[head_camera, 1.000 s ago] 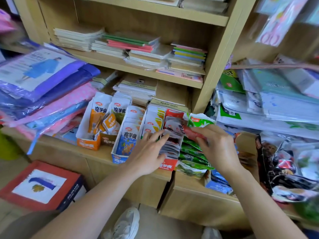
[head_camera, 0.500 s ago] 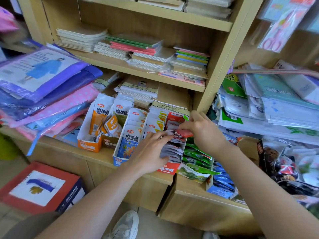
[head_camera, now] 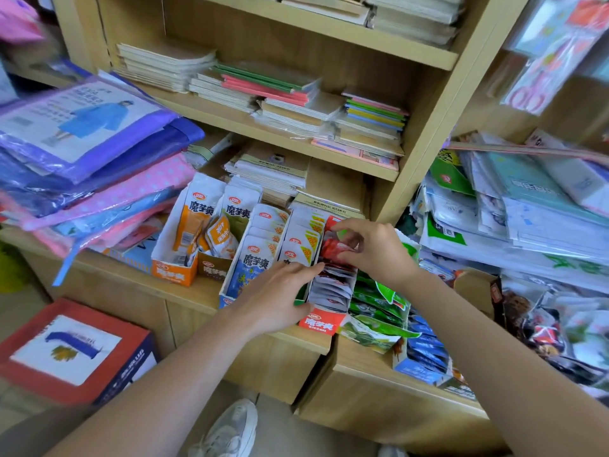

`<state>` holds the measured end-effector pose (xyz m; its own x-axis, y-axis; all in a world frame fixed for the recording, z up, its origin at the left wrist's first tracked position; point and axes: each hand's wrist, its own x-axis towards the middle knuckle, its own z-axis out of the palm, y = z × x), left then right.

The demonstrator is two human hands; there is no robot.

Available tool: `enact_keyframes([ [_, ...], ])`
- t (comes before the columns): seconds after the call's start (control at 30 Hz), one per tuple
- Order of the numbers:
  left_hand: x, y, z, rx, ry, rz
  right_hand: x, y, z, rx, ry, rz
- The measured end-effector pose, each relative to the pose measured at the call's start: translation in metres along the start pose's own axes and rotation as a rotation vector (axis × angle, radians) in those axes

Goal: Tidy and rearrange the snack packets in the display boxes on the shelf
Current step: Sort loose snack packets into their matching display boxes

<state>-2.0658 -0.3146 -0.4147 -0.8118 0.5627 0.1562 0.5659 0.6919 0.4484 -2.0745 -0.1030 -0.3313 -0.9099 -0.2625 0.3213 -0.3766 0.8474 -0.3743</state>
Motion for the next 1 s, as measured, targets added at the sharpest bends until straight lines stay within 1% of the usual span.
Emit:
enact_keyframes([
  [0.1, -0.002, -0.001, -0.001, -0.008, -0.010, 0.010, -0.010, 0.005, 0.008, 0.082, 0.110, 0.017],
  [0.17, -0.003, 0.000, -0.003, -0.009, -0.010, 0.016, -0.015, 0.006, 0.010, 0.113, 0.156, -0.011],
  [0.3, -0.005, 0.000, -0.008, -0.002, -0.018, 0.012, -0.023, 0.007, 0.009, 0.014, 0.196, -0.139],
  [0.4, -0.009, 0.000, -0.008, 0.027, -0.019, 0.019, -0.021, 0.011, 0.012, -0.104, 0.153, -0.244],
  [0.53, -0.024, 0.002, -0.005, 0.136, -0.081, 0.045, -0.010, 0.017, 0.029, -0.213, 0.104, -0.319],
  [0.63, -0.039, 0.008, -0.005, 0.166, -0.098, 0.083, -0.002, 0.016, 0.037, -0.247, 0.072, -0.284],
  [0.73, -0.051, 0.008, -0.012, 0.111, -0.085, 0.088, 0.001, 0.012, 0.034, -0.272, -0.021, -0.195],
  [0.8, -0.056, 0.004, -0.018, 0.062, -0.046, 0.074, 0.000, 0.009, 0.030, -0.247, -0.119, -0.091],
  [0.87, -0.060, -0.002, -0.025, 0.019, 0.033, 0.028, -0.005, 0.007, 0.027, -0.231, -0.136, -0.045],
  [0.93, -0.058, -0.015, -0.034, -0.004, 0.160, -0.052, -0.013, 0.001, 0.029, -0.236, -0.049, -0.054],
  [1.0, -0.054, -0.036, -0.041, -0.040, 0.333, -0.171, -0.020, -0.011, 0.037, -0.218, 0.044, -0.112],
])
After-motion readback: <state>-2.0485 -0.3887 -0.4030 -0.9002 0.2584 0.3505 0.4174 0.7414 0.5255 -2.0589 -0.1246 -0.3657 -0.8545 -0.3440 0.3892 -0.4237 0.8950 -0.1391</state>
